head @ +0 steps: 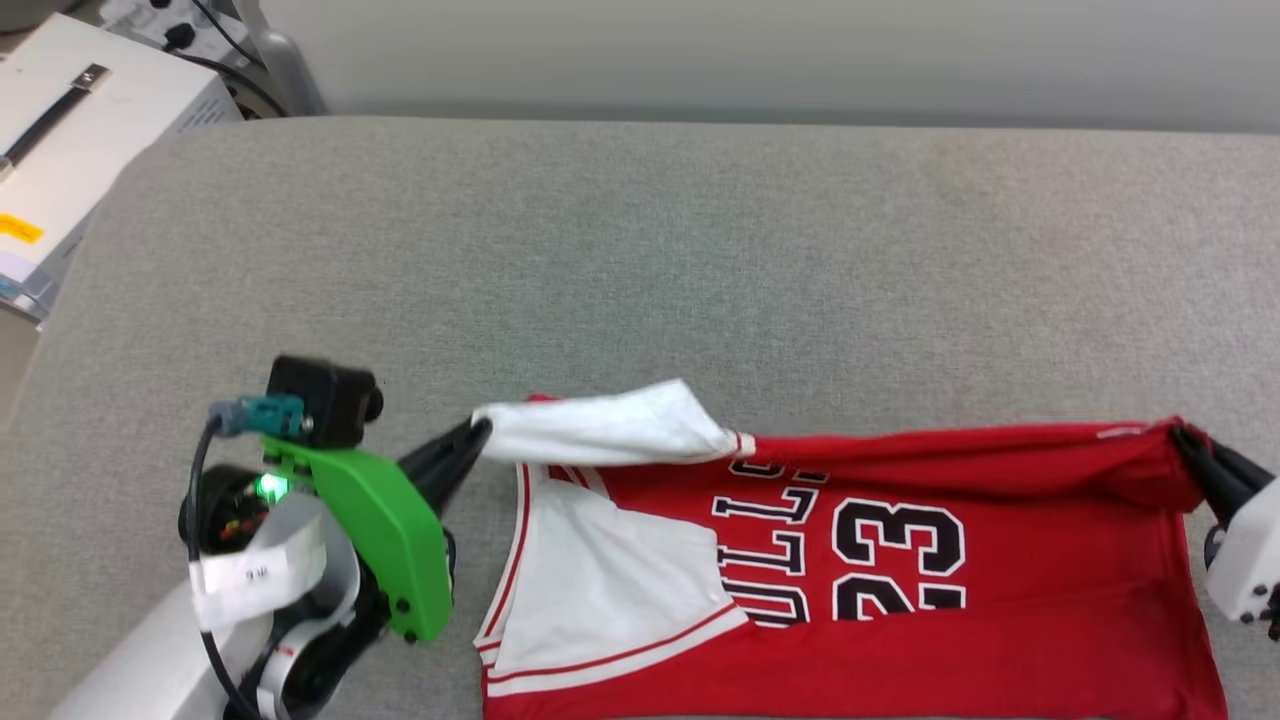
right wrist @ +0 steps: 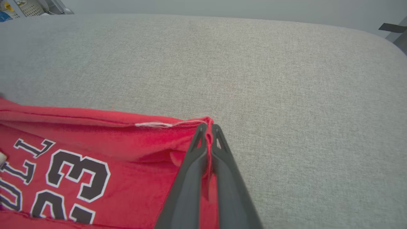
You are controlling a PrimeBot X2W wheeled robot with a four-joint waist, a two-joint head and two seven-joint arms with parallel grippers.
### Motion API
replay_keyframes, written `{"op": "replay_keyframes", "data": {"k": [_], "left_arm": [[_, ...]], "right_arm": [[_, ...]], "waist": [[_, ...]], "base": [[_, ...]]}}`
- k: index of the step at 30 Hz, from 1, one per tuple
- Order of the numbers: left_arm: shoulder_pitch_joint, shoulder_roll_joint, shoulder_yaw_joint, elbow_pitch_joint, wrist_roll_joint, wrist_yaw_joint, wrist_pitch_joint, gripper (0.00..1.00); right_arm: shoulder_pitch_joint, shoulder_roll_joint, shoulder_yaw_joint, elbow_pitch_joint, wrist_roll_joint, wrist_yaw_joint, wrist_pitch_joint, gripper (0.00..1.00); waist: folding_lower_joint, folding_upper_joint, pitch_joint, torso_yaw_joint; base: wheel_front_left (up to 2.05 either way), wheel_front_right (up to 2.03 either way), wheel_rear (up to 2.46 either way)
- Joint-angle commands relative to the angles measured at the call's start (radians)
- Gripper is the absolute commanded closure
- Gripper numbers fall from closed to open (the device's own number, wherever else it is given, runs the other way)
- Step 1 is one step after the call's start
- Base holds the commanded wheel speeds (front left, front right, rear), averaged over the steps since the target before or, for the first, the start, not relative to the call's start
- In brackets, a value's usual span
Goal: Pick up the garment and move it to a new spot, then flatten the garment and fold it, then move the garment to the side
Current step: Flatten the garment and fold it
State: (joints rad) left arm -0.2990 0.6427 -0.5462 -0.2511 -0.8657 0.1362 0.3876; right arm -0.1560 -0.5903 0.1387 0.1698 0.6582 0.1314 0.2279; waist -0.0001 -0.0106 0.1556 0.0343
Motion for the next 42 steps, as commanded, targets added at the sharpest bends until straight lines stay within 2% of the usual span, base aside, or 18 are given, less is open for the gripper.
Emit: {"op": "replay_keyframes", "data": {"k": [1,11,21,25,26,27,28,32,37,42], "left_arm": [[0.036,0.012,-0.003,-0.005,-0.015,0.005,-0.007,1.0],[0.164,0.032,-0.077,0.018,-0.037,-0.009,0.027,1.0],[0.17,0.02,-0.142,0.116,-0.027,-0.053,0.055,1.0],[0.167,0.009,-0.156,0.151,-0.031,-0.068,0.06,1.0],[0.167,0.008,-0.161,0.16,-0.03,-0.07,0.063,1.0],[0.167,0.007,-0.166,0.169,-0.028,-0.073,0.065,0.73],[0.167,0.005,-0.169,0.176,-0.026,-0.076,0.064,0.0],[0.166,-0.002,-0.174,0.2,-0.017,-0.077,0.05,0.0],[0.171,-0.009,-0.155,0.203,-0.019,-0.069,0.01,0.0],[0.152,-0.039,-0.085,0.182,0.012,-0.038,-0.135,0.0]], "right_arm": [[0.026,-0.016,0.011,-0.003,0.013,-0.001,-0.015,1.0],[0.099,-0.14,0.158,-0.012,0.068,-0.001,-0.043,1.0],[0.066,-0.285,0.364,-0.003,0.062,-0.001,-0.084,1.0],[0.04,-0.309,0.413,0.022,0.071,-0.001,-0.105,1.0],[0.035,-0.311,0.422,0.028,0.076,-0.001,-0.107,0.93],[0.029,-0.31,0.433,0.035,0.083,-0.001,-0.109,0.37],[0.022,-0.31,0.442,0.041,0.087,-0.001,-0.112,0.0],[0.005,-0.305,0.47,0.054,0.113,-0.001,-0.121,0.0],[-0.001,-0.264,0.405,0.03,0.26,-0.001,-0.104,0.0],[-0.004,-0.272,0.312,-0.021,0.282,-0.001,-0.065,0.0]], "waist": [[0.0001,0.0106,-0.021,0.015],[0.0001,0.0106,-0.027,0.016],[0.0001,0.0106,0.001,0.01],[0.0001,0.0106,0.004,0.01],[0.0001,0.0106,0.004,0.01],[0.0001,0.0106,0.003,0.01],[0.0001,0.0106,0.002,0.011],[0.0001,0.0106,-0.013,0.01],[0.0001,0.0106,-0.049,0.005],[0.0001,0.0106,-0.078,0.003]], "base": [[0.0,0.0,0.0],[0.0,0.0,0.0],[0.0,0.0,0.0],[0.0,0.0,0.0],[0.0,0.0,0.0],[0.0,0.0,0.0],[0.0,0.0,0.0],[0.0,0.0,0.0],[0.0,0.0,0.0],[0.0,0.0,0.0]]}}
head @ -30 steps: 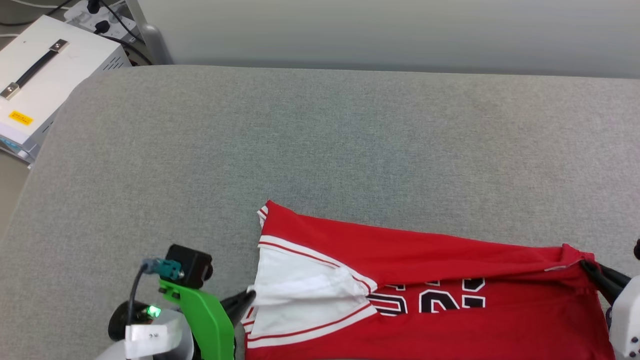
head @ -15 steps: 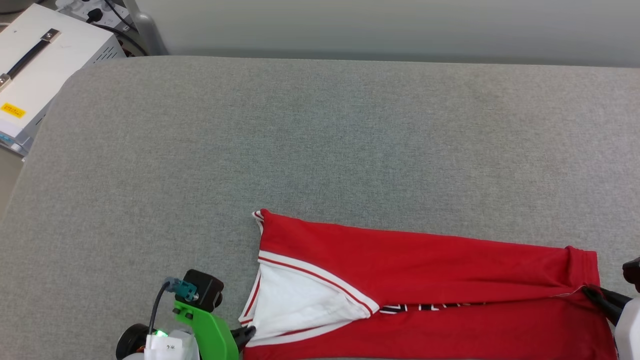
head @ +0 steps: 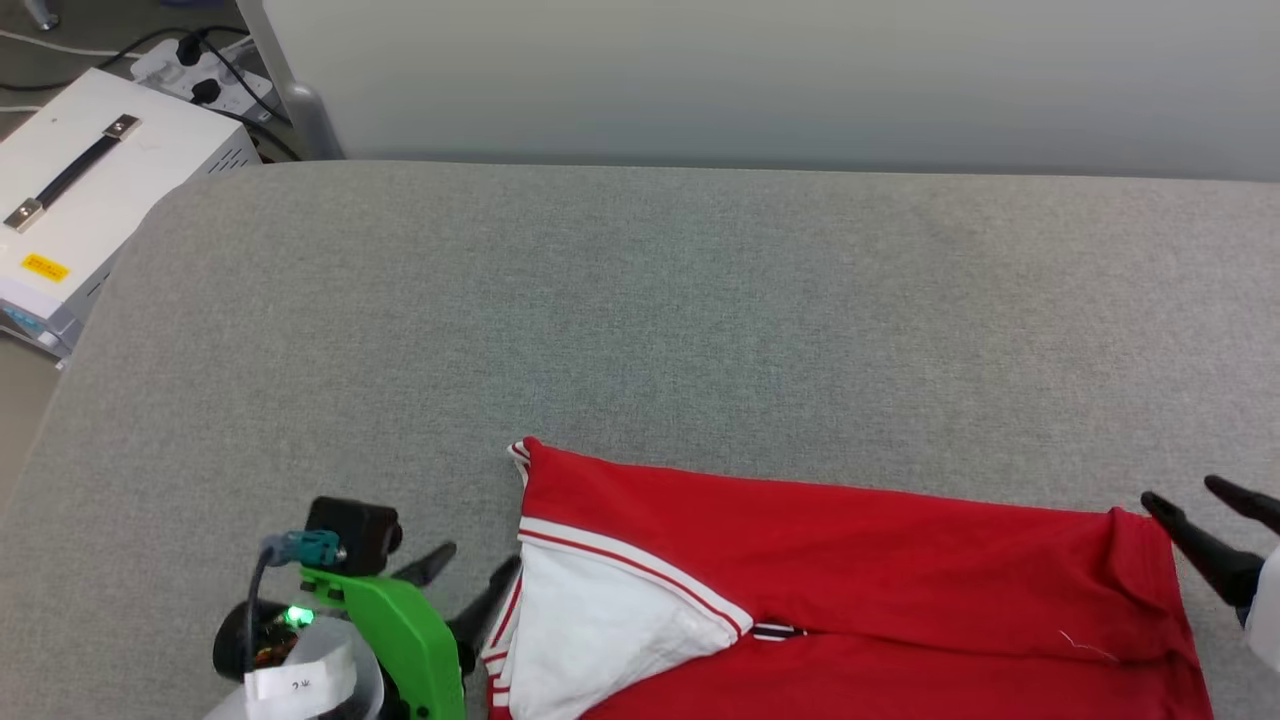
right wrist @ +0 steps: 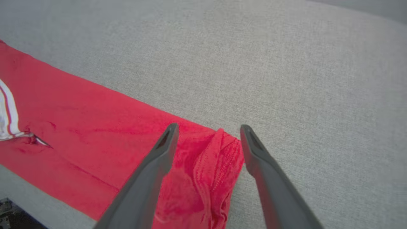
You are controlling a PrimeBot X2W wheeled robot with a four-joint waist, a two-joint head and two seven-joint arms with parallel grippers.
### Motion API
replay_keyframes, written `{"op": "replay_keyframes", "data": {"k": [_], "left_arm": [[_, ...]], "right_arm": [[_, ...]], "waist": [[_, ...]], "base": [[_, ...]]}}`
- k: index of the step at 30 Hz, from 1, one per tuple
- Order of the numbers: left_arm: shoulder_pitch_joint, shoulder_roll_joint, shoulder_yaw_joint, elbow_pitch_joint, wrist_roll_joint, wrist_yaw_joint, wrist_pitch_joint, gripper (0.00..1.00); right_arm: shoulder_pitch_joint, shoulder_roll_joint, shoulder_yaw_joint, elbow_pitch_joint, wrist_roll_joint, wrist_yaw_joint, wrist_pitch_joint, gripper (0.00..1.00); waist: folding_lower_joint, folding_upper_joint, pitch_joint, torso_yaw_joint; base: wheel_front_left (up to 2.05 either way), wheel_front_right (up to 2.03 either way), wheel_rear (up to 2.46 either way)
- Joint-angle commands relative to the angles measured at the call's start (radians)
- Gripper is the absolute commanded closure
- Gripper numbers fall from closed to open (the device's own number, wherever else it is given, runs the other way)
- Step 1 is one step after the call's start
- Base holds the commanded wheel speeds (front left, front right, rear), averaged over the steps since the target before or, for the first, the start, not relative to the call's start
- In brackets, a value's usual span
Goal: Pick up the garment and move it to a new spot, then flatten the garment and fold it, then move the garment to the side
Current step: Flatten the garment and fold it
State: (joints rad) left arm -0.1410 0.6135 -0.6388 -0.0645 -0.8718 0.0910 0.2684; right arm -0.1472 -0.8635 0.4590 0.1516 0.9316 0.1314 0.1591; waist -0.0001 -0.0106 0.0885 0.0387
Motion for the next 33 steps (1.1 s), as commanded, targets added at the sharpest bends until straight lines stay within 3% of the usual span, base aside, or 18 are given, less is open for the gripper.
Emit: {"op": "replay_keyframes", "data": {"k": [1,5,10,14,18,25,33], "left_arm": [[-0.01,-0.019,0.022,-0.007,0.027,0.015,-0.052,0.0],[-0.028,-0.052,0.077,-0.01,0.094,0.04,-0.231,0.0],[-0.027,-0.09,0.137,0.024,0.179,0.068,-0.471,0.0],[-0.014,-0.132,0.207,0.035,0.242,0.08,-0.527,0.0],[0.016,-0.189,0.315,-0.027,0.403,0.082,-0.53,0.0],[0.113,-0.302,0.455,-0.08,0.568,0.022,-0.53,0.0],[0.13,-0.395,0.542,-0.048,0.633,-0.11,-0.53,0.0]], "right_arm": [[-0.009,0.008,-0.031,-0.007,0.012,-0.001,0.01,0.0],[0.02,0.054,-0.136,-0.012,-0.007,-0.001,0.048,0.0],[0.077,0.162,-0.275,-0.027,-0.077,-0.001,0.091,0.0],[0.131,0.256,-0.362,-0.045,-0.138,-0.001,0.131,0.0],[0.174,0.34,-0.442,-0.056,-0.203,-0.001,0.178,0.0],[0.226,0.436,-0.546,-0.063,-0.289,-0.001,0.295,0.0],[0.229,0.499,-0.633,-0.063,-0.328,-0.001,0.401,0.0]], "waist": [[0.0001,0.0106,-0.014,-0.002],[0.0001,0.0106,-0.025,0.001],[0.0001,0.0106,-0.035,0.005],[0.0001,0.0106,-0.037,0.005],[0.0001,0.0106,-0.029,0.005],[0.0001,0.0106,-0.011,0.006],[0.0001,0.0106,0.026,0.016]], "base": [[0.0,0.0,0.0],[0.0,0.0,0.0],[0.0,0.0,0.0],[0.0,0.0,0.0],[0.0,0.0,0.0],[0.0,0.0,0.0],[0.0,0.0,0.0]]}}
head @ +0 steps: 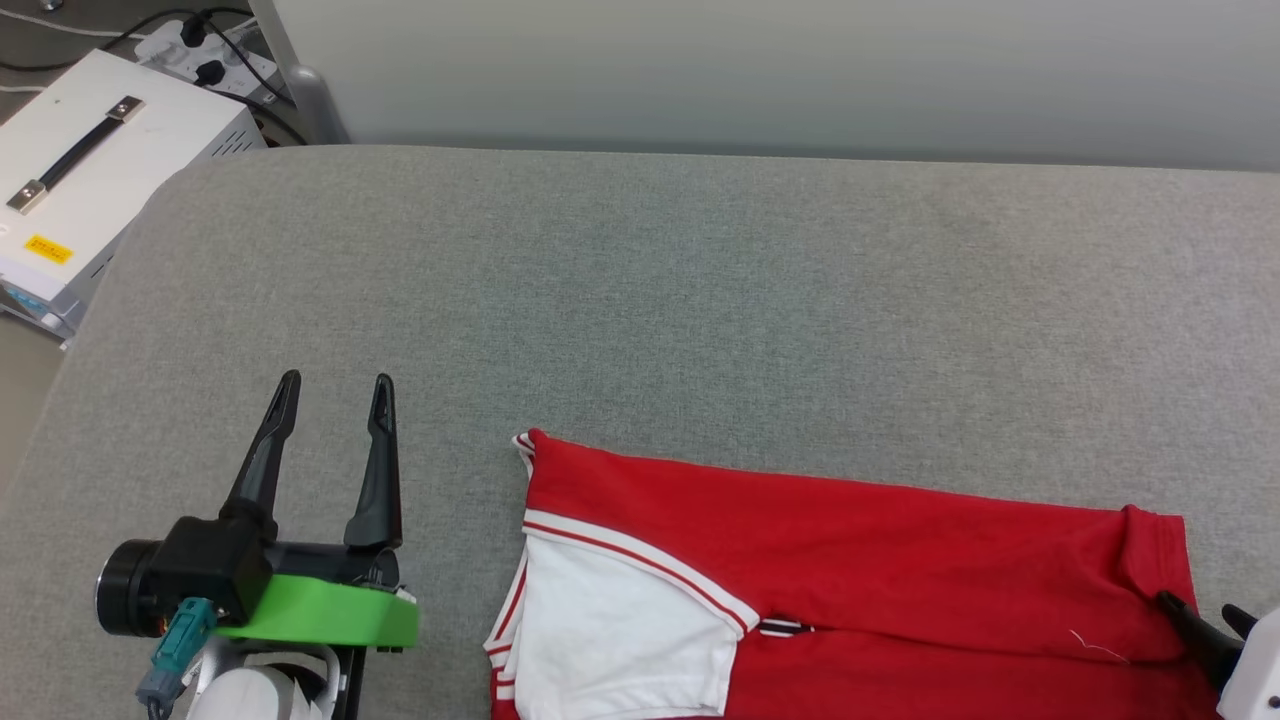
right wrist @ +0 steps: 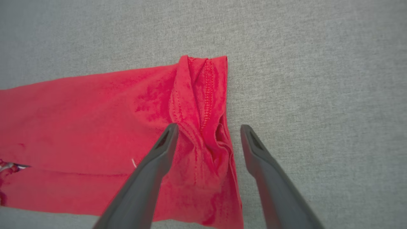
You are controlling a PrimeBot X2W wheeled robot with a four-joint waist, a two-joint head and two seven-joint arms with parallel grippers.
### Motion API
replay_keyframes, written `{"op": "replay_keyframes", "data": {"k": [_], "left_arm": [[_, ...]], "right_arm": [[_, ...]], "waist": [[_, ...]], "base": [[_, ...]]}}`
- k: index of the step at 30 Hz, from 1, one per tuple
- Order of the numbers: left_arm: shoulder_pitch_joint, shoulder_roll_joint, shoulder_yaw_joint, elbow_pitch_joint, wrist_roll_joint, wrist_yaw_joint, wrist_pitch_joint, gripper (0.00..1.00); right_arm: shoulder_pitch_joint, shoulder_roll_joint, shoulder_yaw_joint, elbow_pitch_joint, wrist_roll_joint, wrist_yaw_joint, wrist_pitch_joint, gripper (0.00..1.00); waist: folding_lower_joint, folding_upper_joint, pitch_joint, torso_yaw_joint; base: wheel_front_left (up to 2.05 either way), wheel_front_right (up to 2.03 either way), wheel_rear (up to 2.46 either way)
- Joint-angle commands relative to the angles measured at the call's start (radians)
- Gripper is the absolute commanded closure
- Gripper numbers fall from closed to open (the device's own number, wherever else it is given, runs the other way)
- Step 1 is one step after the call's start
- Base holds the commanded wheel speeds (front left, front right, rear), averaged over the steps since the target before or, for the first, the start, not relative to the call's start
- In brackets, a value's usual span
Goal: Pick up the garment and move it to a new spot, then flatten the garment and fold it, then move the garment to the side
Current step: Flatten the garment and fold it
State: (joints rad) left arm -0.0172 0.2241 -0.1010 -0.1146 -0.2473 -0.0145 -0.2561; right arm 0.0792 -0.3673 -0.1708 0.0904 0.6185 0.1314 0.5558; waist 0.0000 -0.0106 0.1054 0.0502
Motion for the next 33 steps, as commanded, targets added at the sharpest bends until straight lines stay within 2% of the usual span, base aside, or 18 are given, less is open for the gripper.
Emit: {"op": "replay_keyframes", "data": {"k": [1,6,12,20,33], "left_arm": [[0.001,-0.017,0.017,0.006,0.014,-0.02,-0.006,0.0],[-0.022,-0.057,0.057,0.023,0.043,-0.071,-0.006,0.0],[-0.041,-0.084,0.069,0.041,0.072,-0.1,-0.006,0.0],[-0.045,-0.098,0.067,0.056,0.09,-0.113,-0.006,0.0],[-0.035,-0.092,0.044,0.072,0.093,-0.116,-0.006,0.0]], "right_arm": [[-0.001,0.008,-0.011,0.002,-0.012,-0.001,0.019,0.0],[-0.021,0.021,-0.017,0.039,0.013,-0.001,0.082,0.0],[-0.046,0.027,0.001,0.118,0.02,-0.001,0.096,0.0],[-0.047,0.039,0.059,0.191,0.082,-0.001,0.097,0.0],[-0.063,0.053,0.172,0.222,0.191,-0.001,0.075,0.0]], "waist": [[0.0,0.0106,0.016,0.006],[0.0,0.0106,0.044,0.014],[0.0,0.0106,0.063,0.024],[0.0,0.0106,0.064,0.034],[0.0,0.0106,0.03,0.024]], "base": [[0.0,0.0,0.0],[0.0,0.0,0.0],[0.0,0.0,0.0],[0.0,0.0,0.0],[0.0,0.0,0.0]]}}
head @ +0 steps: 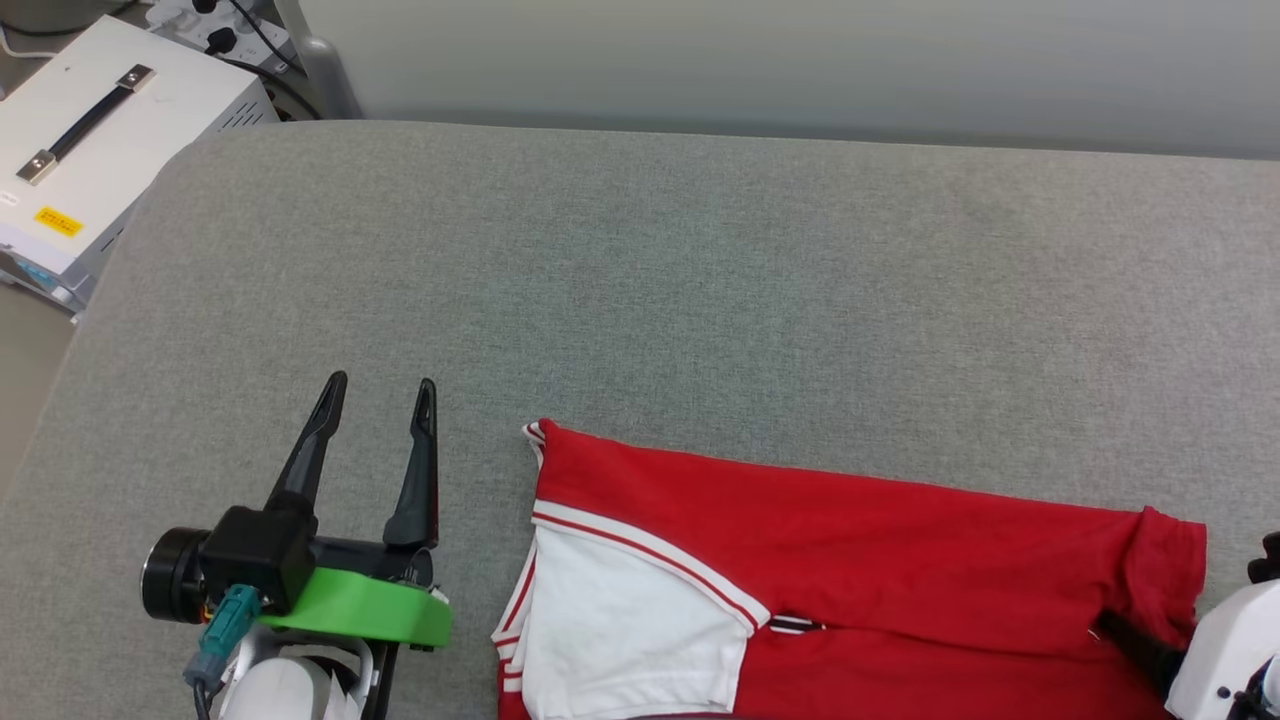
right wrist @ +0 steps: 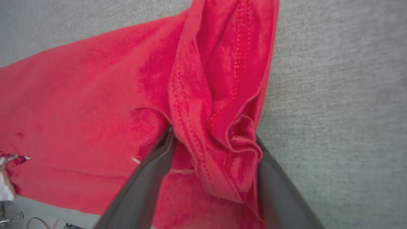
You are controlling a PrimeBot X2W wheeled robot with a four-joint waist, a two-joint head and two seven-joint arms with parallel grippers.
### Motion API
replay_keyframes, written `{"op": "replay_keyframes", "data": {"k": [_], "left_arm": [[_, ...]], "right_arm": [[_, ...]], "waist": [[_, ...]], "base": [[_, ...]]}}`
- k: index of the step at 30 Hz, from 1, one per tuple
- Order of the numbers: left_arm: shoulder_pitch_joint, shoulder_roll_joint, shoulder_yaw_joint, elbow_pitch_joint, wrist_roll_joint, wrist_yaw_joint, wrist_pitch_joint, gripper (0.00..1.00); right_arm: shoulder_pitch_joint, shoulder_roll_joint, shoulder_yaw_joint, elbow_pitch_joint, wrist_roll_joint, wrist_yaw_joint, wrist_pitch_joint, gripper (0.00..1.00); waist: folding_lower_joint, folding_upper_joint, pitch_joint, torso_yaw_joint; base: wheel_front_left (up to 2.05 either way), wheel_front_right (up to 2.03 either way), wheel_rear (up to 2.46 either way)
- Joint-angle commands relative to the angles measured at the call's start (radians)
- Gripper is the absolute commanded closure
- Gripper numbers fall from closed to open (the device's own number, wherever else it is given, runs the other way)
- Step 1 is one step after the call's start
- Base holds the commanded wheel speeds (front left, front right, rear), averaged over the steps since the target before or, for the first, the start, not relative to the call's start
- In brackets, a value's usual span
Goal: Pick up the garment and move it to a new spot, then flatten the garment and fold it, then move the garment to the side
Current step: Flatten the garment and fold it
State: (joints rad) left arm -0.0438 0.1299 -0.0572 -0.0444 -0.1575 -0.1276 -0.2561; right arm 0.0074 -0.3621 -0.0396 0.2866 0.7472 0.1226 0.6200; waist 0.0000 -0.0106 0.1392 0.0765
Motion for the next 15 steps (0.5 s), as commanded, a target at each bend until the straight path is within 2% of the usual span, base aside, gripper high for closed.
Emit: {"op": "replay_keyframes", "data": {"k": [1,2,3,4,5,15], "left_arm": [[-0.007,0.002,-0.001,0.002,0.003,-0.003,-0.006,0.0],[-0.005,0.003,-0.002,0.004,0.002,-0.003,-0.006,0.0],[-0.004,0.003,-0.004,0.005,0.001,-0.003,-0.006,0.0],[-0.003,0.003,-0.006,0.007,0.0,-0.003,-0.006,0.0],[-0.001,0.003,-0.007,0.008,-0.001,-0.003,-0.006,0.0],[0.011,-0.005,0.01,0.013,-0.007,-0.003,-0.006,0.0]], "right_arm": [[0.007,0.048,0.05,0.031,0.065,0.008,0.008,0.0],[0.005,0.048,0.057,0.034,0.067,0.008,0.006,0.0],[0.002,0.049,0.062,0.039,0.07,0.008,-0.001,0.45],[0.001,0.047,0.066,0.042,0.07,0.008,-0.009,0.7],[0.0,0.043,0.07,0.044,0.068,0.008,-0.021,1.0],[-0.018,-0.059,0.022,0.068,0.005,0.008,-0.197,1.0]], "waist": [[0.0,0.0106,-0.008,-0.003],[0.0,0.0106,-0.01,-0.003],[0.0,0.0106,-0.015,-0.004],[0.0,0.0106,-0.019,-0.004],[0.0,0.0106,-0.023,-0.004],[0.0,0.0106,-0.048,-0.016]], "base": [[0.0,0.0,0.0],[0.0,0.0,0.0],[0.0,0.0,0.0],[0.0,0.0,0.0],[0.0,0.0,0.0],[0.0,0.0,0.0]]}}
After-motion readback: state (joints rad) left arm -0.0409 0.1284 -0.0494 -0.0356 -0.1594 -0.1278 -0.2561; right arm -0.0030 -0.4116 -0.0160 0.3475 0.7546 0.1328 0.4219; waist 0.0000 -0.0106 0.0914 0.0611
